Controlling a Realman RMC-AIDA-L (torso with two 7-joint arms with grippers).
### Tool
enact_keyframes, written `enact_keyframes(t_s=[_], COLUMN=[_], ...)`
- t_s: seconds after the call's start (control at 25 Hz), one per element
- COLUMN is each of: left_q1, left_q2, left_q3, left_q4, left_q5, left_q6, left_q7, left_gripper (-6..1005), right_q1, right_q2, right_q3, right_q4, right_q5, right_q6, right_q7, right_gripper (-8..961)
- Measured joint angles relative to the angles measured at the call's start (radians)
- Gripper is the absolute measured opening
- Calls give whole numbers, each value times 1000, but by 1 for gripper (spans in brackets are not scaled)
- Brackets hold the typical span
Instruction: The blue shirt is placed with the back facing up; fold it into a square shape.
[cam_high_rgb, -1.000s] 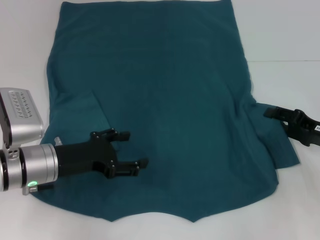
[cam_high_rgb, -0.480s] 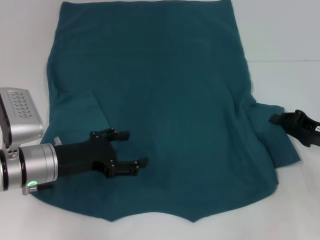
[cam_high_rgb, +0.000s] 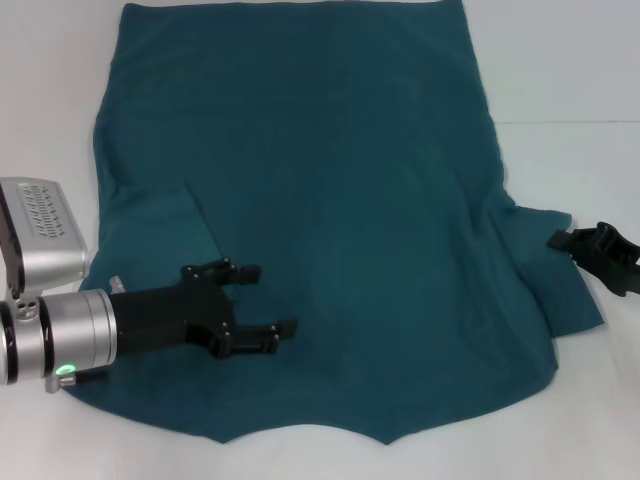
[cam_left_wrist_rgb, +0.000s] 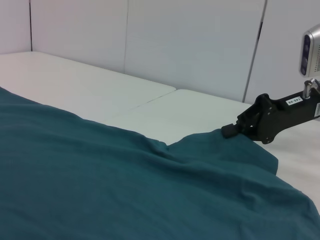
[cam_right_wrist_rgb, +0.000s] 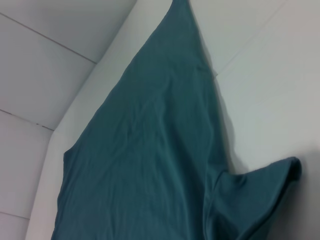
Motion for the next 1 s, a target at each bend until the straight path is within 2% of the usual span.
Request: enact_keyframes(t_s=[0.12, 0.28, 0.32, 0.36, 0.48, 0.68, 1.0], left_q1=[0, 1, 0, 0, 1, 1, -6], left_q2=[0, 0, 0, 0, 0, 0, 0], left_q3=[1, 0, -2, -4, -6, -7, -8], left_q4=[0, -3, -5, -7, -10, -11, -11], left_q5=[0, 0, 0, 0, -2, -5, -8], left_q6=[1, -1, -1, 0, 3, 5, 6], left_q7=[0, -1, -2, -2, -3, -13, -18], left_gripper=[878, 877, 876, 876, 875, 873, 870], right_q1=[0, 0, 0, 0, 1, 12, 26], right_q2=[-4, -28, -28, -48, -76, -106, -123], right_q3=[0, 0, 0, 1, 1, -5, -12], right_q4=[0, 0, 0, 0, 0, 2, -4], right_q5=[0, 0, 0, 0, 0, -6, -8], right_q6=[13, 26, 26, 29, 30, 30, 29], right_q7=[-2, 0, 0, 6, 12, 22, 23], right_gripper=[5, 8, 8, 9, 11, 14, 19])
